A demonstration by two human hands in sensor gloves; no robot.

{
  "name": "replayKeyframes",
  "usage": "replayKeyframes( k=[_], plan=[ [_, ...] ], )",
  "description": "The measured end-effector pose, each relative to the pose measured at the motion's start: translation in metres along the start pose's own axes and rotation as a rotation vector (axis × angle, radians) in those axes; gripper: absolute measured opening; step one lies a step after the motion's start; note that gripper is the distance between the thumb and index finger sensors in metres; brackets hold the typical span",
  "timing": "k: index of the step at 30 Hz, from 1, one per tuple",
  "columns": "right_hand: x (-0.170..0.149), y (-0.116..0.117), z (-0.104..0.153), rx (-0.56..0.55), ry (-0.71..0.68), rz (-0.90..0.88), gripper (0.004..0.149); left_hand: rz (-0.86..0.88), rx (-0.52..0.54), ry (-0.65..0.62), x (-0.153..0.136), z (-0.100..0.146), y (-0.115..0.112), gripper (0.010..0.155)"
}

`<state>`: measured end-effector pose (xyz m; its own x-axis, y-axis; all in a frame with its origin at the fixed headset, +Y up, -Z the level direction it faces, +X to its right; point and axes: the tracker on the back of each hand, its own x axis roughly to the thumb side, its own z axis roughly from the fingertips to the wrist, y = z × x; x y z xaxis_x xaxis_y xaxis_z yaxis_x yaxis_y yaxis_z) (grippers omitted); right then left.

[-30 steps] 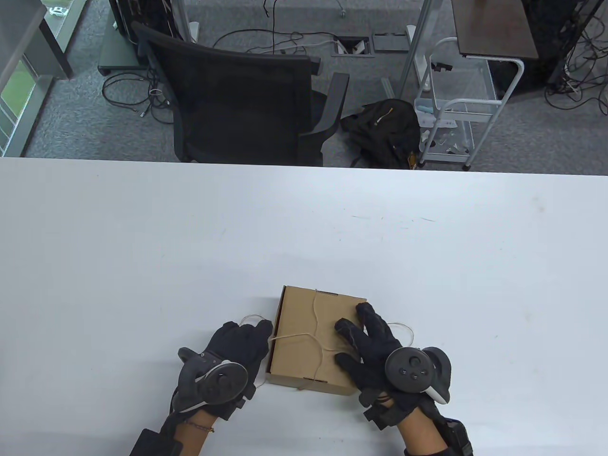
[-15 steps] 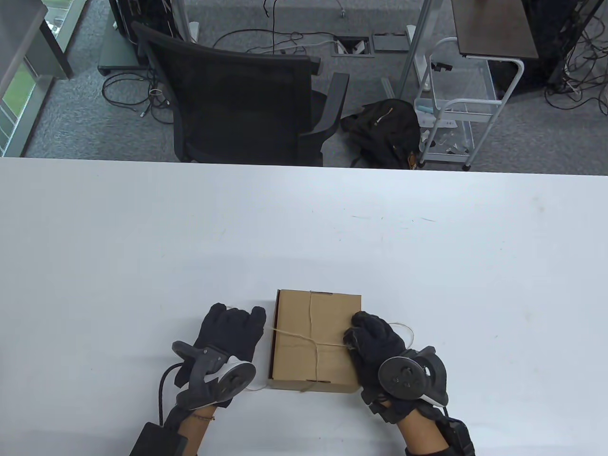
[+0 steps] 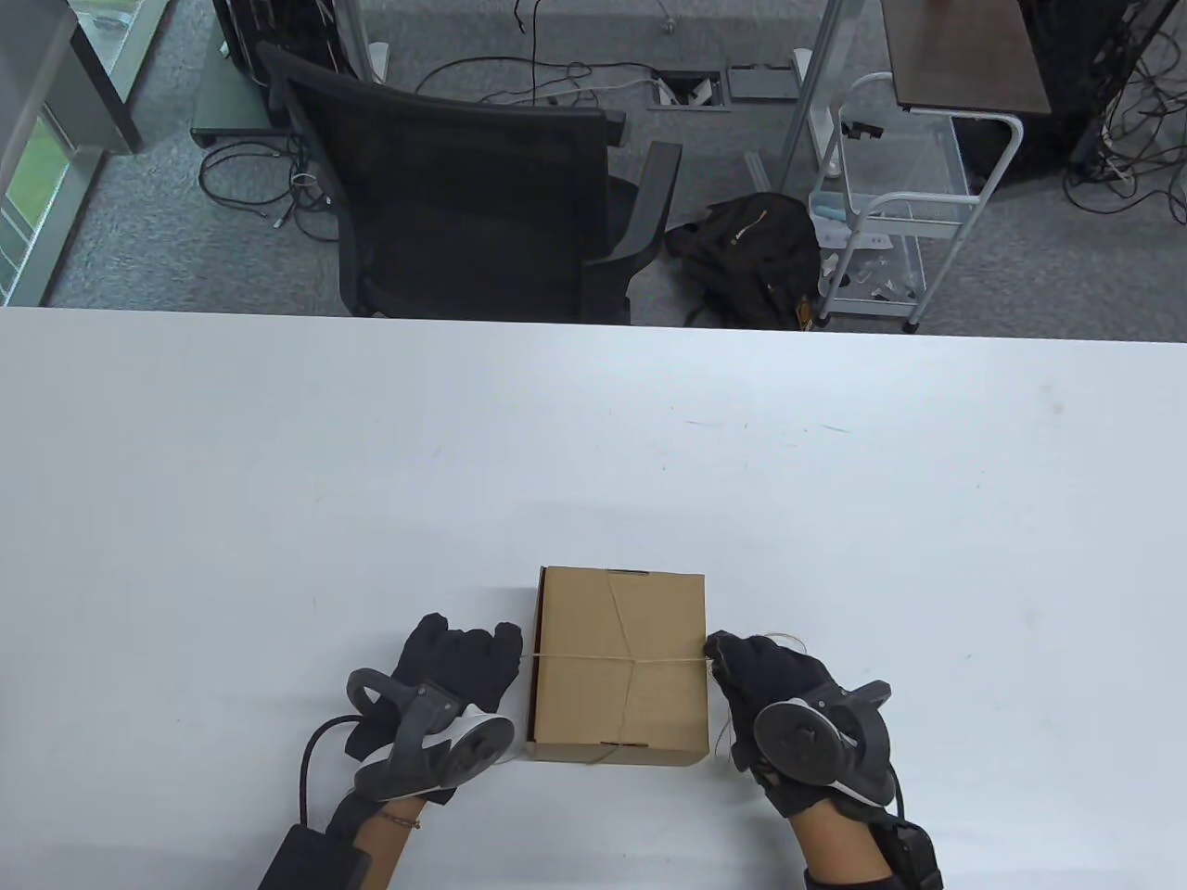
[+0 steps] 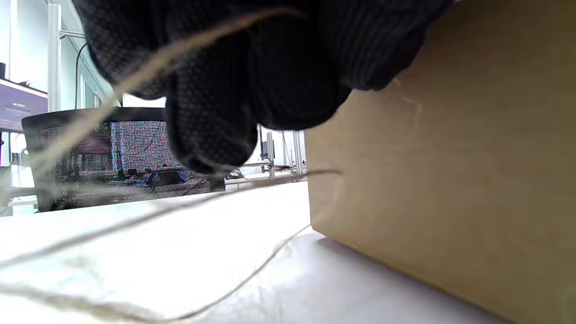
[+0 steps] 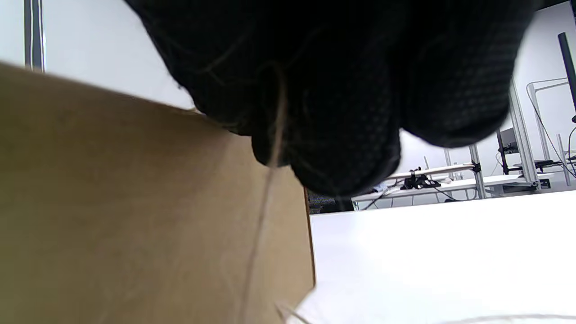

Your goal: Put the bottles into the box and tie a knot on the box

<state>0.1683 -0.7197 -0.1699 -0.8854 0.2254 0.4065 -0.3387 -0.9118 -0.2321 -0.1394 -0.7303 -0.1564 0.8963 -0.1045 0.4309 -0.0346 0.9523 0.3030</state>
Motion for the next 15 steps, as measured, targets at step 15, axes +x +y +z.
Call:
replayKeyframes(
  k=[15],
  plan=[
    [-0.004, 0.038, -0.002, 0.213, -0.016, 0.042, 0.039, 0.020, -0.130, -0.056, 0.018, 0.000, -0.023, 0.050]
  ],
)
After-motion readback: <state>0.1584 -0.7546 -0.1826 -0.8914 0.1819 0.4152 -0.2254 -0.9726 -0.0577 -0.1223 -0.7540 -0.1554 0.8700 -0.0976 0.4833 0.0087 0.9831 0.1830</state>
